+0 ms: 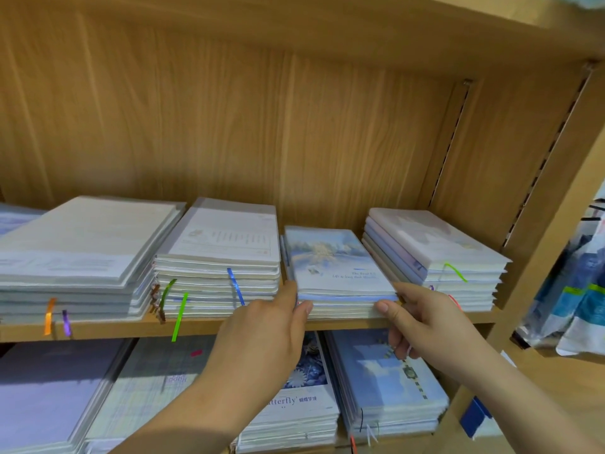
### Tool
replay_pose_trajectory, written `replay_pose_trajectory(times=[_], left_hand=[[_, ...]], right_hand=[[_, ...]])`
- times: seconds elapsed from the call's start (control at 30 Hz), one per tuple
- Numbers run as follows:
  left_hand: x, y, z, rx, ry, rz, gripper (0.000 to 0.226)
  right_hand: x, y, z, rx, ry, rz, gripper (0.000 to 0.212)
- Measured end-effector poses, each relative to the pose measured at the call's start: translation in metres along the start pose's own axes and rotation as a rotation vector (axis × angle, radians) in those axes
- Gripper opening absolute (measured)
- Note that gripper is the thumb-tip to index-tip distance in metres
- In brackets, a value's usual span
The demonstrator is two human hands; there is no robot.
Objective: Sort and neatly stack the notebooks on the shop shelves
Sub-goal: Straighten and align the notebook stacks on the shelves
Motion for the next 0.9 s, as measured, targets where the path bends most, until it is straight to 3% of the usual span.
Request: replay_pose_trajectory(times=[0.13,0.2,0.33,0.5,0.7,0.9], left_hand=[[-0.002,0.004,-0.005,-0.026,-0.050,0.151,0.023],[-0.002,0.005,-0.005,-0.023,-0.067,0.166,0.022],[0.000,0.001,-0.003,-0.026,-0.068,0.122,0.025],[-0.002,-0.003,-0.007,0.003,-0.035,0.042,0.031],[-0.003,-0.005,-0.005,-0.019,-0.055,0.054,0.034],[-0.002,-0.006,-0.005,-0.044,-0.043,0.054,0.037]], right_hand=[[0.001,0.004,0.001,-0.046,0.013,-0.017,0.031],[-0.001,0.006,0.002,-0.066,0.034,-0.012,0.049],[-0.001,0.006,0.003,-0.043,0.064,0.032,0.061],[0.007,-0.001,0.001,-0.007,0.021,0.047,0.038],[0.007,0.004,0.003,-0.105,0.032,-0.038,0.050],[0.005,0.003,0.003,-0.118,-0.010,-0.060,0.028]])
Point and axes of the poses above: each hand's wrist, its own z-axis away from the middle knuckle, its own y-axis out of the palm, x = y × z, the point moved 2 cm from there along -z, towards the middle knuckle
